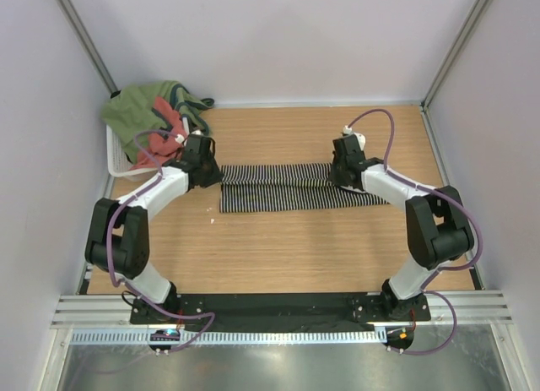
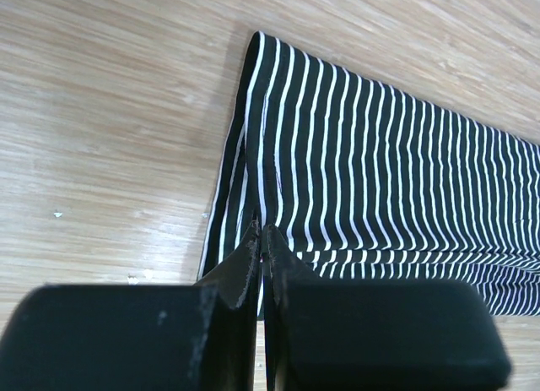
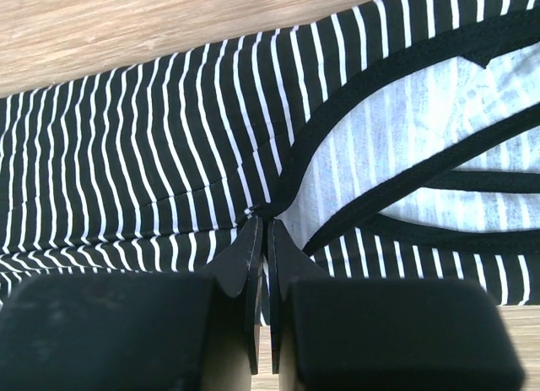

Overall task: Fold and stack the tank tops
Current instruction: Fold the tank top

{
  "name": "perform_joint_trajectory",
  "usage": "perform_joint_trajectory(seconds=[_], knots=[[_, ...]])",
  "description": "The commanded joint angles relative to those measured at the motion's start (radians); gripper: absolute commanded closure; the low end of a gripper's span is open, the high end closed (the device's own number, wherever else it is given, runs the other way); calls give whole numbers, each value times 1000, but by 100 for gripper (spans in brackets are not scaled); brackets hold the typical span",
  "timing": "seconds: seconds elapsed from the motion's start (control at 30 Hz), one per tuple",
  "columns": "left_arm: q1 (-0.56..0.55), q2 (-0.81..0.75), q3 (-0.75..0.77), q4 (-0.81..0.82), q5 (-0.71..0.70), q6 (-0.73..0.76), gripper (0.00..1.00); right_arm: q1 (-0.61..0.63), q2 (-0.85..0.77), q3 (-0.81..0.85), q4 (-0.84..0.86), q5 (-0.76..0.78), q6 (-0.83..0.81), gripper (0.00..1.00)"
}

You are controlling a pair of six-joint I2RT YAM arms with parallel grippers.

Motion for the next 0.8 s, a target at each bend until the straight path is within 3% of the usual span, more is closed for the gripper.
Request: perform_joint_trajectory(seconds=[0.0,0.37,0.5,0.57,0.67,0.77], knots=[[0,-60,-16,34,-10,-5,100,8,-57,-7,19,51,8,99],[0,-36,-117,51,-16,-31,100,36,-11,-72,33,63,41,93],[-9,-51,-159,50,-39,-59,94,42,-32,-105,42,106,54,80],[-21,-83,-177,53,-67,-62,91,40,-51,-125,47,126,61,78],[-49,-140,-212,54,-93,-63,77,42,-86,-148,51,150,67,62],[-58,-198,-228,51,-104,-57,71,42,-132,-170,56,157,74,53]])
